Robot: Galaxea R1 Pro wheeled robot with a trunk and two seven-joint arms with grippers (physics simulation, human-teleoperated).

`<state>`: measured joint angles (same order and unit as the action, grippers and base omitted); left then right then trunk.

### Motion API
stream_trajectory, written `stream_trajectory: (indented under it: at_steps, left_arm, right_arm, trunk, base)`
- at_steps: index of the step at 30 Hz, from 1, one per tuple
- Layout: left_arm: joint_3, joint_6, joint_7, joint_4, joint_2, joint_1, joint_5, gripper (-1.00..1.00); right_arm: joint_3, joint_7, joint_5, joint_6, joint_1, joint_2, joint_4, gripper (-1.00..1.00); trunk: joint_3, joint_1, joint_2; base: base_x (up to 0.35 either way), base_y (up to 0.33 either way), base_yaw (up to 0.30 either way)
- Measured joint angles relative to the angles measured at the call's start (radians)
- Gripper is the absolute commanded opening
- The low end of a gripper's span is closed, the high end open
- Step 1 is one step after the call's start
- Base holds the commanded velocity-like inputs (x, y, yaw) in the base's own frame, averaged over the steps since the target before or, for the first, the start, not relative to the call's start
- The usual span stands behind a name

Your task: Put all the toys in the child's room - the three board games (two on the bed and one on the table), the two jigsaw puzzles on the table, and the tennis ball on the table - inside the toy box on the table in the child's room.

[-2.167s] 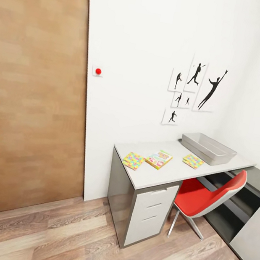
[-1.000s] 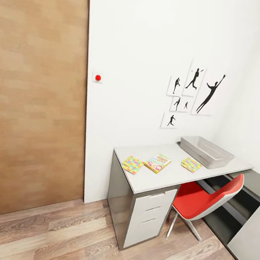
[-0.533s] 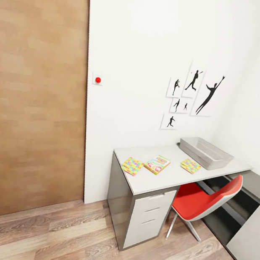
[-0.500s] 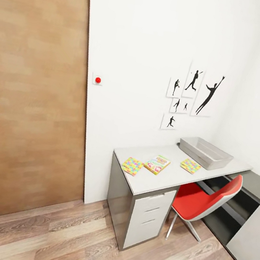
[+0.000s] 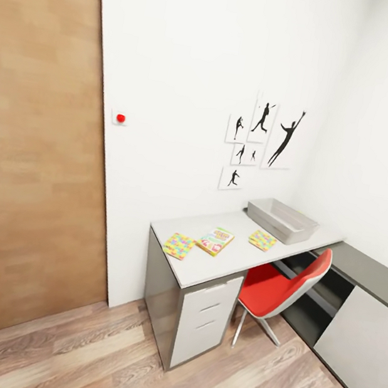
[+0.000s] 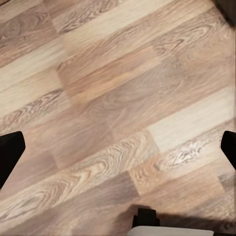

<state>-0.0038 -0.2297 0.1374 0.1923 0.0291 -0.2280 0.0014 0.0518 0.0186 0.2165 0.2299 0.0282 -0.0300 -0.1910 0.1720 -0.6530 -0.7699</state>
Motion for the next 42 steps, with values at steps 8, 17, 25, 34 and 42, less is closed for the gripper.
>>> stream_trajectory:
  at_steps: [8,17,25,34,42]
  left_arm:
    - [0.001,0.000,0.002,0.000,-0.001,0.001,0.005,1.00]
    - [0.001,0.000,0.003,0.000,-0.002,0.001,0.003,1.00]
    - [0.000,0.000,0.003,0.000,-0.002,0.002,-0.001,1.00]
    - [0.000,-0.002,0.003,0.000,-0.002,0.002,-0.002,1.00]
    - [0.000,-0.003,0.003,0.000,-0.002,0.002,-0.002,1.00]
  right_arm:
    - [0.000,0.000,0.000,0.000,0.000,0.000,0.000,1.00]
    - [0.000,0.000,0.000,0.001,0.000,0.001,0.000,1.00]
    - [0.000,0.000,0.000,0.000,0.000,0.001,0.000,1.00]
    - [0.000,0.000,0.000,0.000,0.000,0.002,0.000,1.00]
    - [-0.001,0.000,0.000,-0.001,0.000,0.003,0.001,1.00]
  trunk:
    - [-0.003,0.000,0.000]
    - [-0.025,0.023,0.042]
    - [-0.054,0.054,0.098]
    - [-0.084,0.088,0.161]
    - [-0.109,0.119,0.217]
  base:
    - [0.000,0.000,-0.280]
    - [0.000,0.000,-0.281]
    - [0.000,0.000,-0.281]
    - [0.000,0.000,-0.281]
    - [0.000,0.000,-0.281]
